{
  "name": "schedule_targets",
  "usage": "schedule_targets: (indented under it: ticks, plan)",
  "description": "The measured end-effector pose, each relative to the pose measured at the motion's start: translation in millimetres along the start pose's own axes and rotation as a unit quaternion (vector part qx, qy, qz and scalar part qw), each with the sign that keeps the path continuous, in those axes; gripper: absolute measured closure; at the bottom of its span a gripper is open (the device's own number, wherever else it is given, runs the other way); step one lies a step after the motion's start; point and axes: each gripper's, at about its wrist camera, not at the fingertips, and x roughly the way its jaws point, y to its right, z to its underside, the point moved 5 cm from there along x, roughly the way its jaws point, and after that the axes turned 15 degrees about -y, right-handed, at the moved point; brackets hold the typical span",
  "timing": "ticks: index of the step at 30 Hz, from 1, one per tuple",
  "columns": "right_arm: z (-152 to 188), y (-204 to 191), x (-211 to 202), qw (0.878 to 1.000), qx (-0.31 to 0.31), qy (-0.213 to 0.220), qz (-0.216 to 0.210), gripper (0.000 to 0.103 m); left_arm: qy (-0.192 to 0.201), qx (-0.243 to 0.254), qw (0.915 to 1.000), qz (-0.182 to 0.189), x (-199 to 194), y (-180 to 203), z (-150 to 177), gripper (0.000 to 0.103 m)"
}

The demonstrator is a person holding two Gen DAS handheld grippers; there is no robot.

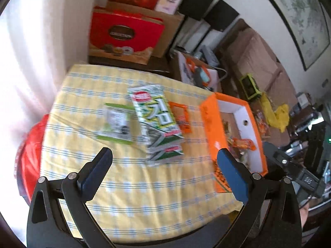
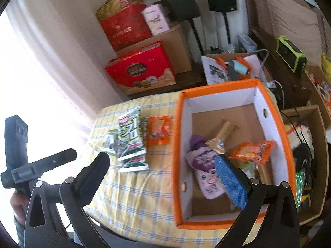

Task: Organize objects
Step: 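Move the right tool to the green LYFEN cake packet on the table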

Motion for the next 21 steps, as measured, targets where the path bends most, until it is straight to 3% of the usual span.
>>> schedule_targets:
  ticks: [12,21]
  plan:
    - [-30.7,-43.8,31.8,0.999,-0.032,-0.030,-0.009,0.001,0.007,-0.032,0.9989,-0.035,1.7,-56.5,-8.3,0.002]
    - [-40.0,-57.0,60.1,0.998,-0.036,-0.052,-0.011,0.005,-0.016,-0.045,0.9974,-0.055,42.9,-78.4,-19.1,0.002]
